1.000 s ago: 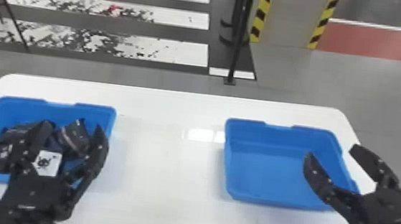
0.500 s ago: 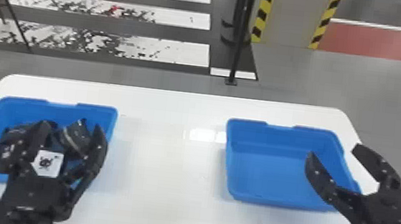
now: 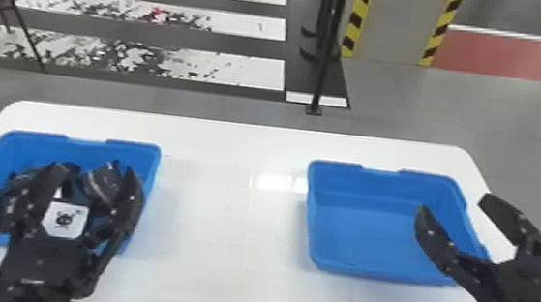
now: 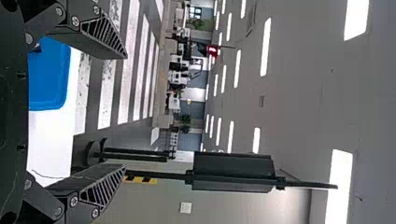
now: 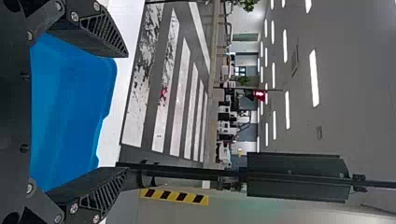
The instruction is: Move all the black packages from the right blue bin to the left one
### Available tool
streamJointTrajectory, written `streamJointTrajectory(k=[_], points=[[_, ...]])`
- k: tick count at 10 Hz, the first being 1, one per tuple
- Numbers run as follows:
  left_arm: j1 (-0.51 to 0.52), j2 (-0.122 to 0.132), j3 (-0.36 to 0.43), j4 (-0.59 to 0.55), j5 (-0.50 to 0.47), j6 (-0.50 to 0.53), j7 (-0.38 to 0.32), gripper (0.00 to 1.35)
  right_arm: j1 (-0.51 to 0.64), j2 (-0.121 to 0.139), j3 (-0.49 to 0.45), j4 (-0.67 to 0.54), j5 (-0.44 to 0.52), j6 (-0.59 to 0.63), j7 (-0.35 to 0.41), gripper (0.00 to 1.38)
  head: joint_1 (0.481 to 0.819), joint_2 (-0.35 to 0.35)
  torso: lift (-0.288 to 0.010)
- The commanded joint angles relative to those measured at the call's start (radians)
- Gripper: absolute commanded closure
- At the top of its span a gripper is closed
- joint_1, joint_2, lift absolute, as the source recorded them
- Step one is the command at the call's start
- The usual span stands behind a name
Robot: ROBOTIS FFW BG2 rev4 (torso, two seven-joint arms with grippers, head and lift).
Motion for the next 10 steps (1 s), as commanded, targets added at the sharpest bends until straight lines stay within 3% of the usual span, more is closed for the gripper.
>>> streamJointTrajectory(k=[1, 10], points=[[0.000, -0.001, 0.003, 0.000, 0.000, -0.003, 0.000, 0.23, 0.000, 0.000, 0.000, -0.004, 0.001, -0.003, -0.001, 0.17, 0.695, -0.027, -0.154], [-0.005, 0.001, -0.005, 0.000, 0.000, -0.010, 0.000, 0.23, 0.008, 0.000, 0.000, -0.004, -0.005, -0.012, -0.007, 0.18, 0.695, -0.029, -0.154]])
